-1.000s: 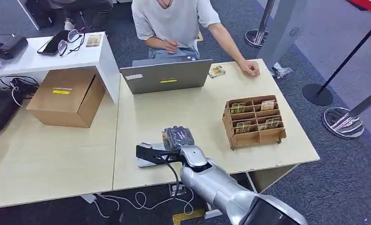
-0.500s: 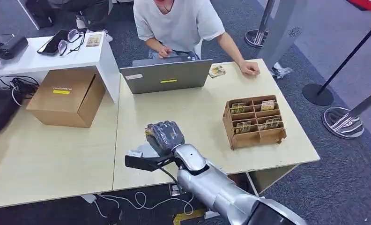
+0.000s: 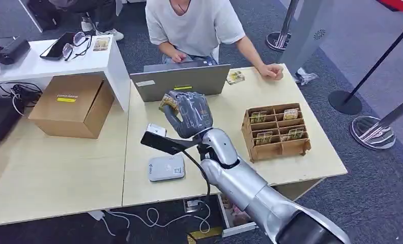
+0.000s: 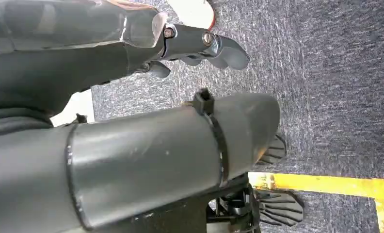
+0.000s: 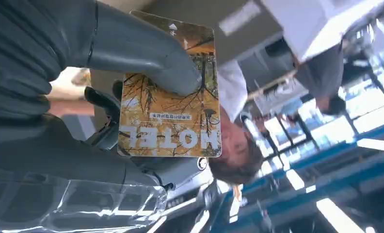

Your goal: Pass the card to the sensor for recognition and then transmit it.

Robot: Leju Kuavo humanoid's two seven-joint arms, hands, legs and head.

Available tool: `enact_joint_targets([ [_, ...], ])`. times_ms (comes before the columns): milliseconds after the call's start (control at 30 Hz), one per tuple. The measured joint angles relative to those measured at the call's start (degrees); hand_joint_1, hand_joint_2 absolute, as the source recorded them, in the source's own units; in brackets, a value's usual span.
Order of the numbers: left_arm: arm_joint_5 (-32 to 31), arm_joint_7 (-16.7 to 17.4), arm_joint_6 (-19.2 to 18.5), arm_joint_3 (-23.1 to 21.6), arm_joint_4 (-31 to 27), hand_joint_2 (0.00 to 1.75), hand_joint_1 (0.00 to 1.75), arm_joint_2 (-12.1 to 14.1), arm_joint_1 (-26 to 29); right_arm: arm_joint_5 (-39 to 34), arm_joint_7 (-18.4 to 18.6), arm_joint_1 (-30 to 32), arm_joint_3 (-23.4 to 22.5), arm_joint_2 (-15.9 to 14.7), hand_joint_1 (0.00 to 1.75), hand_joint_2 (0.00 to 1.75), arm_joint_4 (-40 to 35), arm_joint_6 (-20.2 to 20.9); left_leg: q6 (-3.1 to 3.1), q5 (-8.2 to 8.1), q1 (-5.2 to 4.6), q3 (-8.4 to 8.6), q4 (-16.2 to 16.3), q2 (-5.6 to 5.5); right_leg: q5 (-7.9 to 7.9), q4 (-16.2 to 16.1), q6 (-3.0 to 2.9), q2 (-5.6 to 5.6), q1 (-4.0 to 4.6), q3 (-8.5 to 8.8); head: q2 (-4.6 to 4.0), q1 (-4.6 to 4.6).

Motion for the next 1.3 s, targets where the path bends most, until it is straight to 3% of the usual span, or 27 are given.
enact_joint_targets([
  [267, 0.0, -0.3, -0.2, 0.0, 0.0, 0.00, 0.00, 0.4, 0.3, 9.0, 2.7, -5.0, -0.9, -1.5, 1.75, 1.75, 0.1, -4.0, 0.00, 0.01, 0.00, 0.00, 0.0, 0.01, 0.01, 0.0, 0.00, 0.01, 0.00, 0.01, 0.00, 0.00],
  [567, 0.0, -0.6, -0.6, -0.9, 0.0, 0.00, 0.00, 0.6, 0.3, 16.4, 7.2, -12.5, -0.8, -1.8, 1.75, 1.75, 7.8, -5.1, 0.00, 0.01, 0.00, 0.00, 0.0, 0.00, 0.01, 0.0, 0.00, 0.00, 0.00, 0.01, 0.00, 0.00],
  [833, 0.0, -1.4, -1.1, -2.1, 0.0, 0.00, 0.00, 0.7, 0.7, 26.1, 14.6, -17.9, 0.7, -2.4, 1.75, 1.75, 16.5, -7.0, 0.00, 0.01, 0.00, 0.00, 0.0, -0.01, 0.01, 0.0, 0.00, -0.01, 0.00, 0.01, 0.00, 0.00],
  [1033, 0.0, -1.4, -1.0, -2.1, 0.0, 0.00, 0.00, 0.7, 0.9, 28.1, 17.4, -19.2, 1.4, -2.6, 1.75, 1.75, 19.9, -8.0, 0.00, 0.01, 0.00, 0.00, 0.0, -0.01, 0.01, 0.0, 0.00, -0.01, 0.00, 0.01, 0.00, 0.00],
  [1300, 0.0, -1.4, -0.7, -2.1, 0.0, 0.00, 0.00, 0.9, 1.0, 28.0, 17.5, -19.7, 1.9, -2.6, 1.69, 1.75, 22.1, -8.0, 0.00, 0.01, 0.00, 0.00, 0.0, -0.01, 0.01, 0.0, 0.00, -0.01, 0.00, 0.01, 0.00, 0.00],
])
